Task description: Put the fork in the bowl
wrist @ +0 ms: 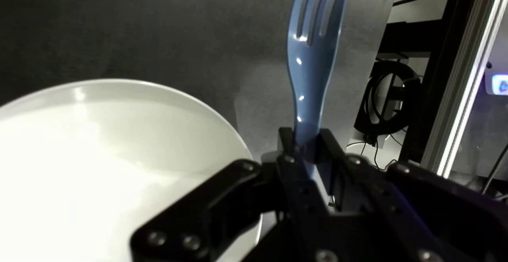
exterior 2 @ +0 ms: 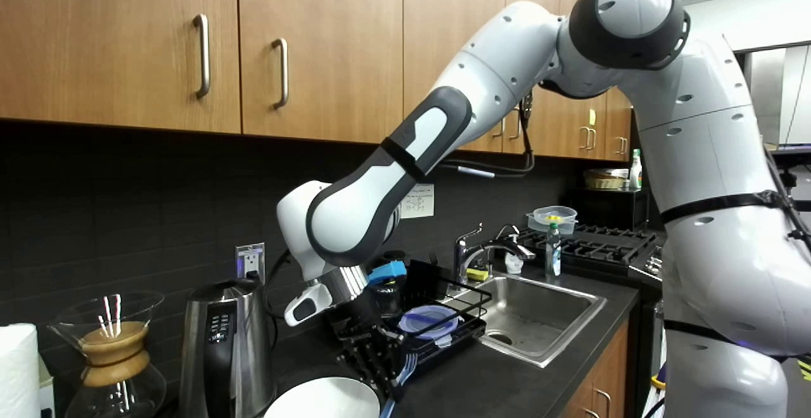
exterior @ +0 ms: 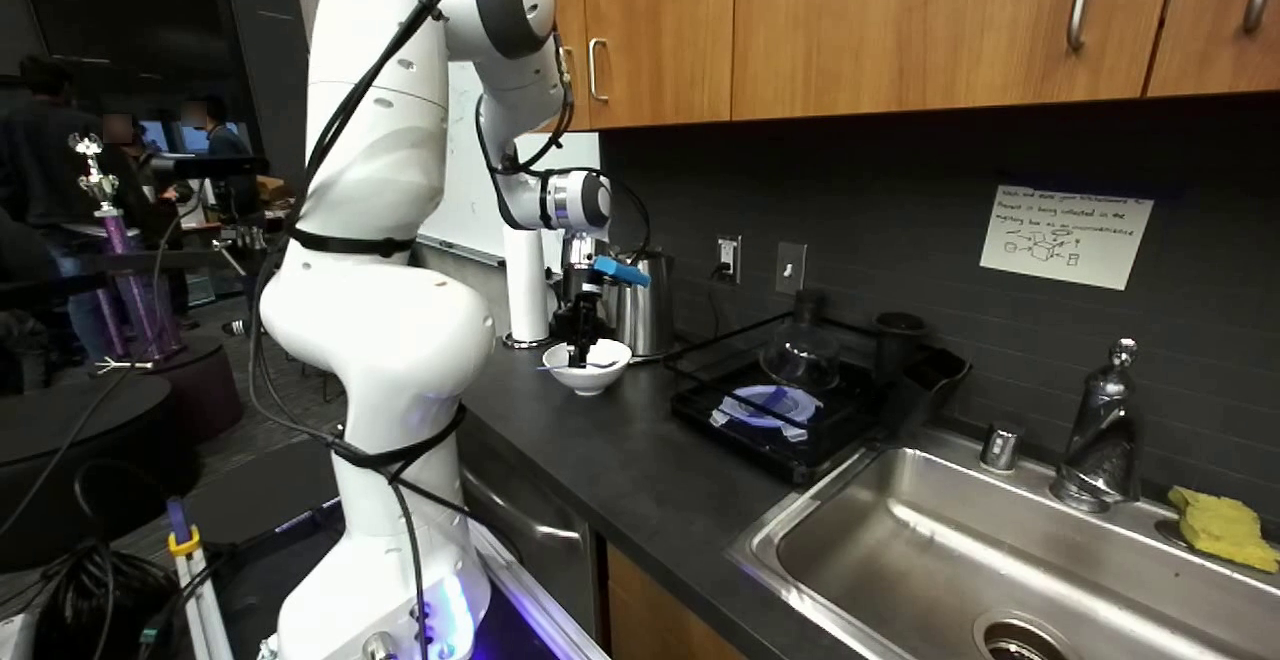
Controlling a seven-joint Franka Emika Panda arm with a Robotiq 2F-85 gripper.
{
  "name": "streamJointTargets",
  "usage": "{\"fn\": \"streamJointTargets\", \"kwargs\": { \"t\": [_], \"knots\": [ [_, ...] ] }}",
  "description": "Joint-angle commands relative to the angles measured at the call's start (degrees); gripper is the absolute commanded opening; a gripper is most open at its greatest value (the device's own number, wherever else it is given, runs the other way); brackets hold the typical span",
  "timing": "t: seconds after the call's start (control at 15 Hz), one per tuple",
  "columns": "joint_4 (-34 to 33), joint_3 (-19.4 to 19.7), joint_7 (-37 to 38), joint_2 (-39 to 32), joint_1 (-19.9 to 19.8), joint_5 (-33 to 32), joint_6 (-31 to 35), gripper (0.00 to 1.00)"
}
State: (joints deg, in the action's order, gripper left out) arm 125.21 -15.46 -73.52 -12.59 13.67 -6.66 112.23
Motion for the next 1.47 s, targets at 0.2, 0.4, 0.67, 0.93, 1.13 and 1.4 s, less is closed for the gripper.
{"fn": "streamJointTargets", "kwargs": {
  "t": [0.2,0.4,0.67,0.93,1.13,1.4],
  "knots": [
    [-3.9,0.0,0.2,-3.3,-0.1,-4.1,0.8,0.04],
    [-6.2,-0.4,0.2,-4.9,0.5,-5.5,2.1,0.04],
    [-8.4,-1.0,-0.3,-7.0,1.1,-6.1,3.2,0.04],
    [-9.0,-1.5,-0.4,-7.9,1.4,-6.0,3.7,0.04],
    [-8.7,-1.9,0.5,-7.7,2.2,-7.0,3.3,0.04],
    [-7.9,-3.1,3.3,-5.7,4.4,-8.3,1.0,0.04]
  ]
}}
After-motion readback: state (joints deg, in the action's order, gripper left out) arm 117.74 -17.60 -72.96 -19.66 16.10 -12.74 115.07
